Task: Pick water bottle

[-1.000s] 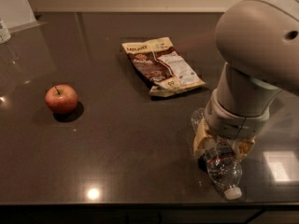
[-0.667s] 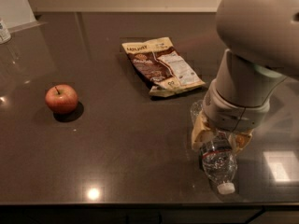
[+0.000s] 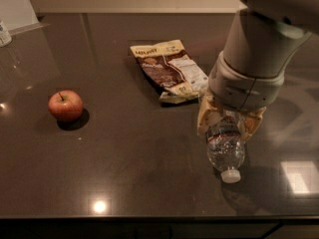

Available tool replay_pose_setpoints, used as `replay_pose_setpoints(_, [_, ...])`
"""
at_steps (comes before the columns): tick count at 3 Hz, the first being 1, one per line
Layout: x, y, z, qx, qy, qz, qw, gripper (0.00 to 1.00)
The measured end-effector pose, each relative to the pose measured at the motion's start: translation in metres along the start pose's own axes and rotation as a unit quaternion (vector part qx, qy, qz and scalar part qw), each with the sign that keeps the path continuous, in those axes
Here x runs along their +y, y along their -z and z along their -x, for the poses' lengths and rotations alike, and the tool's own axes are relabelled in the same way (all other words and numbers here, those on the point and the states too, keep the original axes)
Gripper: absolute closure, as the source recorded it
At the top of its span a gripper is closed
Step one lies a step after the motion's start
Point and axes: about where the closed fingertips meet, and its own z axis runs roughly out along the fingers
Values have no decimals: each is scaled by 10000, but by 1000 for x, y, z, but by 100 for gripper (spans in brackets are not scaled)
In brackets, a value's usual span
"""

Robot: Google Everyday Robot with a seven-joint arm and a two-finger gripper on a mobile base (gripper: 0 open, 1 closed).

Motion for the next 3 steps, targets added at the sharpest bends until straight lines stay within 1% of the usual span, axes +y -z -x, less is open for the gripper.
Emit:
replay_pose_setpoints(1, [-7, 19, -13, 37, -102, -189, 9998, 100])
replay_pose_setpoints(2, [-20, 42, -28, 272, -186, -568, 9978, 100])
replay_pose_setpoints(3, [-20, 42, -28, 273, -186, -569, 9978, 100])
